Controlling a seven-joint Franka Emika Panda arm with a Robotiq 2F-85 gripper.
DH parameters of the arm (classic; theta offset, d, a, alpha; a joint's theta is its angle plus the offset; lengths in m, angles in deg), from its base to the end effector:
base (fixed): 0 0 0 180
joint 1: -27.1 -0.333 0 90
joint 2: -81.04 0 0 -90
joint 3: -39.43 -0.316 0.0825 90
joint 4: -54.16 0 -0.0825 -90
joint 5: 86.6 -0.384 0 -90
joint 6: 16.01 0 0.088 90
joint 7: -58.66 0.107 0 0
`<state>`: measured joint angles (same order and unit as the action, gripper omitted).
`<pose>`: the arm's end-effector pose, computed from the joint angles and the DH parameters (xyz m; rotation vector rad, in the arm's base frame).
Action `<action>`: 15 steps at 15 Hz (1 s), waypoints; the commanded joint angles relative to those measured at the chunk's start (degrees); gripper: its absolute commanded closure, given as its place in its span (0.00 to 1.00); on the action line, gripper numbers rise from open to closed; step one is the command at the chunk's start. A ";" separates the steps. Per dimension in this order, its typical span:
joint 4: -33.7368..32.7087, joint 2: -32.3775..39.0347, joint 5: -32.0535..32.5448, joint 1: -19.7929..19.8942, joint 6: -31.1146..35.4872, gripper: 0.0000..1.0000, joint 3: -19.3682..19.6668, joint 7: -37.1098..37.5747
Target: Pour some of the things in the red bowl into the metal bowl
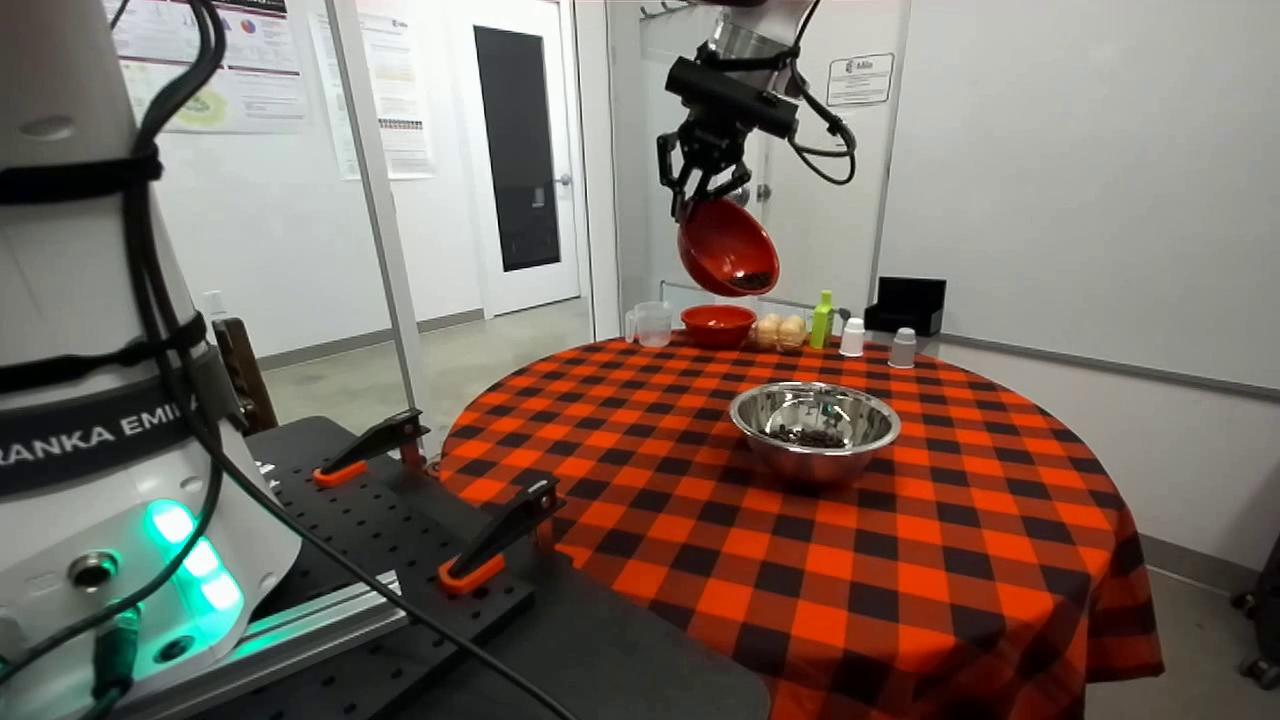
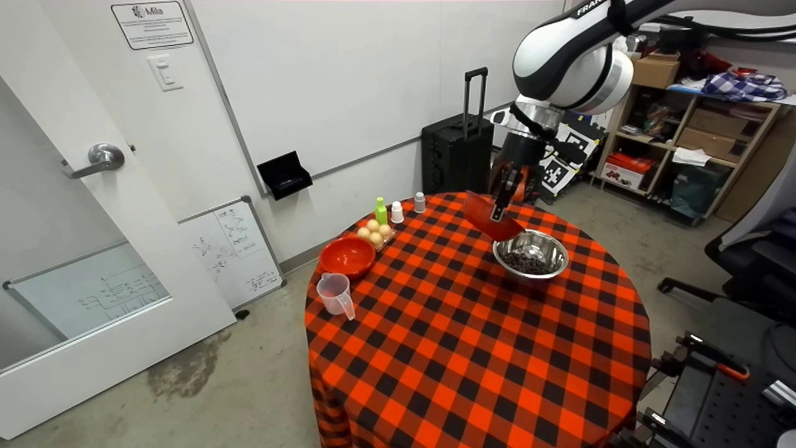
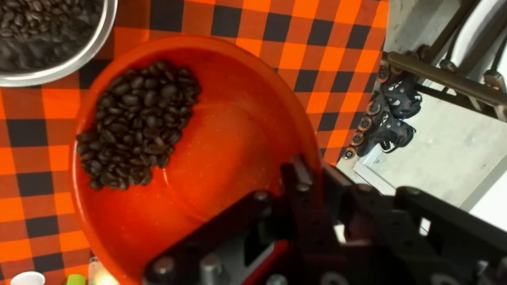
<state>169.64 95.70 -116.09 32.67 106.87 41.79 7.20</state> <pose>0.5812 -0.0594 0.3202 -2.6605 -0.6083 -0.1292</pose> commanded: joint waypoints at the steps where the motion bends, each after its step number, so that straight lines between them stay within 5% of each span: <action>1: -3.23 0.62 6.75 -0.93 -0.29 0.98 -1.45 5.90; 8: -3.67 1.61 17.61 -3.48 0.25 0.98 -3.94 16.65; 15: -6.83 8.25 30.23 -10.43 1.17 0.98 -7.63 29.53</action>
<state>165.81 100.28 -91.85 25.31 107.48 34.98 30.83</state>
